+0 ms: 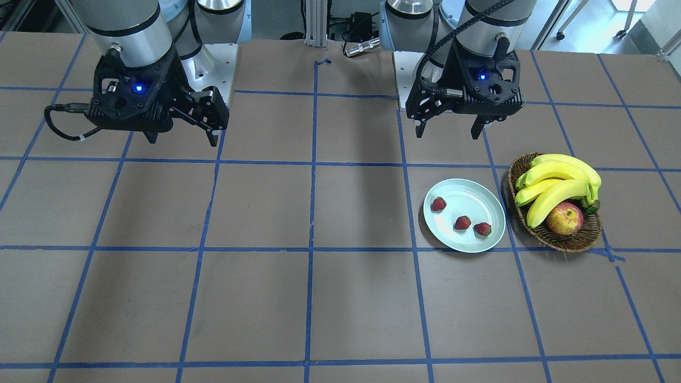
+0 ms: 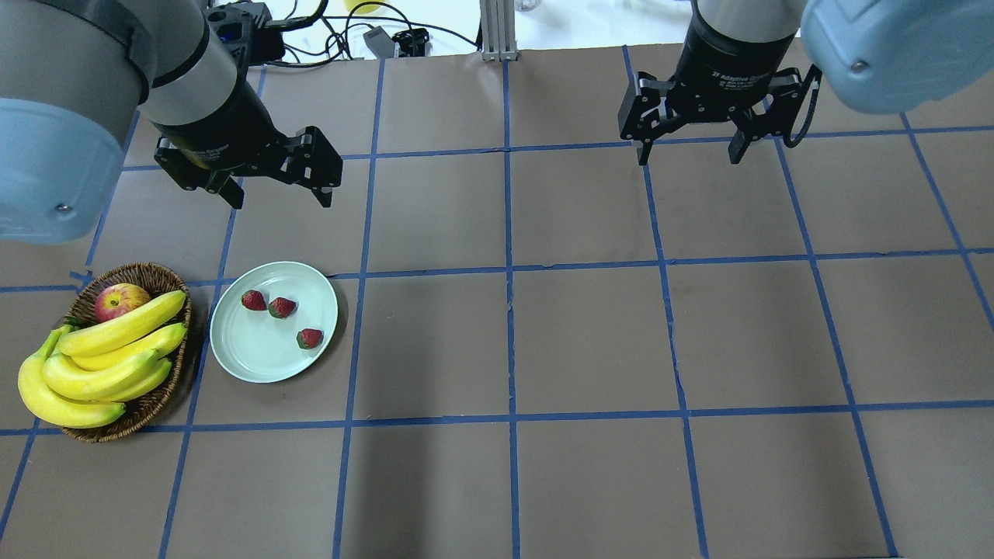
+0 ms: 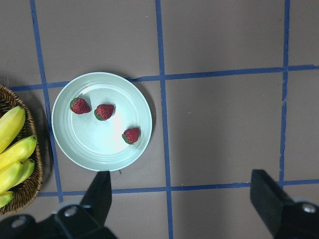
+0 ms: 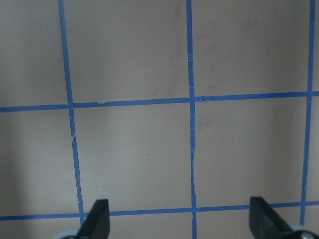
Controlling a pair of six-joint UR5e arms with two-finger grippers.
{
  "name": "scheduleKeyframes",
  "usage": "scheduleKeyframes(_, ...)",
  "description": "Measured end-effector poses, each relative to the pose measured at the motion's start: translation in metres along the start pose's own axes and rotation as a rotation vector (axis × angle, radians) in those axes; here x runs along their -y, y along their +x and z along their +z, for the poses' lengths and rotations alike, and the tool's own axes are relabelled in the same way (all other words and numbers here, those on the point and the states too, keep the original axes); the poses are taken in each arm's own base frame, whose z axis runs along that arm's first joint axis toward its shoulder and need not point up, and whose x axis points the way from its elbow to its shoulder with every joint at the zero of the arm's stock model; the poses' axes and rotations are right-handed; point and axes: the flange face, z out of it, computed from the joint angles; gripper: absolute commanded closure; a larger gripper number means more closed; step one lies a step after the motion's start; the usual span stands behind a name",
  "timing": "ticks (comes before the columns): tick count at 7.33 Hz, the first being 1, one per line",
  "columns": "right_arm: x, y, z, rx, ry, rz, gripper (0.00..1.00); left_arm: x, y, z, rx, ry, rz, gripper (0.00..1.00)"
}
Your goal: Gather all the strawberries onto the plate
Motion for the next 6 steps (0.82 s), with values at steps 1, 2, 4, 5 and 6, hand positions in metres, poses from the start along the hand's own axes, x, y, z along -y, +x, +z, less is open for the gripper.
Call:
scheduleKeyframes(1,0.0002,0.0001,0.0002,0.000,0.000,0.000,0.00,0.0008,-0.0010,-0.0007,-0.001,0.002,-0.010,0.00)
scheduleKeyframes(2,0.0004,0.0001,0.0005,0.000,0.000,0.001,0.00,0.0012,-0.0016,-0.0022,0.000,0.005,-0.014,0.00)
scheduleKeyframes(4,0.0006,0.0001,0.0007,0.000,-0.001,0.001,0.00,0.0012,-0.0024,-0.0035,0.000,0.008,-0.016,0.00)
scheduleKeyframes(5,0.0006,0.0000,0.0007,0.000,-0.001,0.001,0.00,0.0013,-0.0026,-0.0037,0.000,0.008,-0.016,0.00)
scheduleKeyframes(6,0.0006,0.0001,0.0007,0.000,-0.001,0.001,0.00,0.0013,-0.0030,-0.0033,-0.001,0.007,-0.017,0.00)
